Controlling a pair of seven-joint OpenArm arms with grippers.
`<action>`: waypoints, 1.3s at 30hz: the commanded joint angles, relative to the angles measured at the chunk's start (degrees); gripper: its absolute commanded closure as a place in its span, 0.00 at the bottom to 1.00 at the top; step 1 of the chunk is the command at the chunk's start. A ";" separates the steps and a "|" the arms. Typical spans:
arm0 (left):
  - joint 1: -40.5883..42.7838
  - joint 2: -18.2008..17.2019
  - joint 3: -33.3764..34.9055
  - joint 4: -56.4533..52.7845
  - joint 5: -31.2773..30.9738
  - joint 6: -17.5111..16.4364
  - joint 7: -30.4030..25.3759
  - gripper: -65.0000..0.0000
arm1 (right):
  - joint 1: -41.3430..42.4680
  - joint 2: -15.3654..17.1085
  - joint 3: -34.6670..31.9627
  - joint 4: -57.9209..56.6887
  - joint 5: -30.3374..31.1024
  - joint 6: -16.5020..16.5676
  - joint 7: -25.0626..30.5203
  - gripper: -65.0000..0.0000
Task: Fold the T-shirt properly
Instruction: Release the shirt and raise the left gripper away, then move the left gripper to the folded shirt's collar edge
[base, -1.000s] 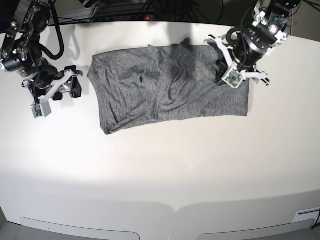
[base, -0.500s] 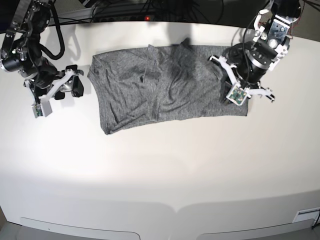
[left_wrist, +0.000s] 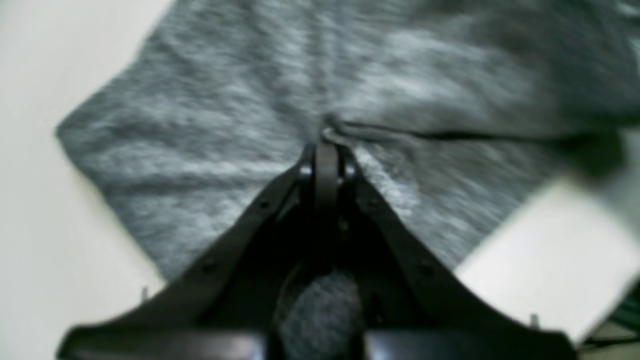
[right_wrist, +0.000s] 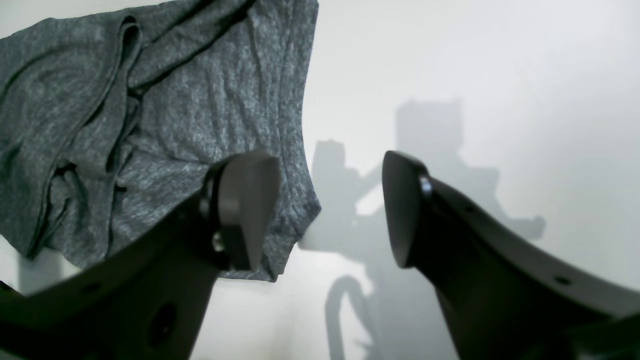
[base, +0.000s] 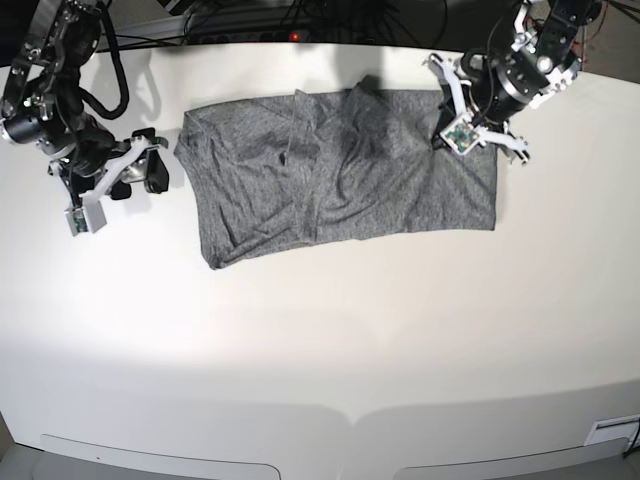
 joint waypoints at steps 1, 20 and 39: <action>-0.28 -1.07 -0.26 1.36 -0.28 0.20 -1.95 1.00 | 0.48 0.68 0.28 1.14 0.52 0.44 0.98 0.44; 4.28 -11.47 -0.35 3.67 -2.27 -17.21 6.01 1.00 | 0.48 0.66 0.28 1.14 0.55 0.39 1.38 0.44; 4.44 3.52 -0.35 11.87 -4.83 -17.21 2.86 0.98 | 0.46 0.63 0.28 1.14 0.57 0.39 1.73 0.44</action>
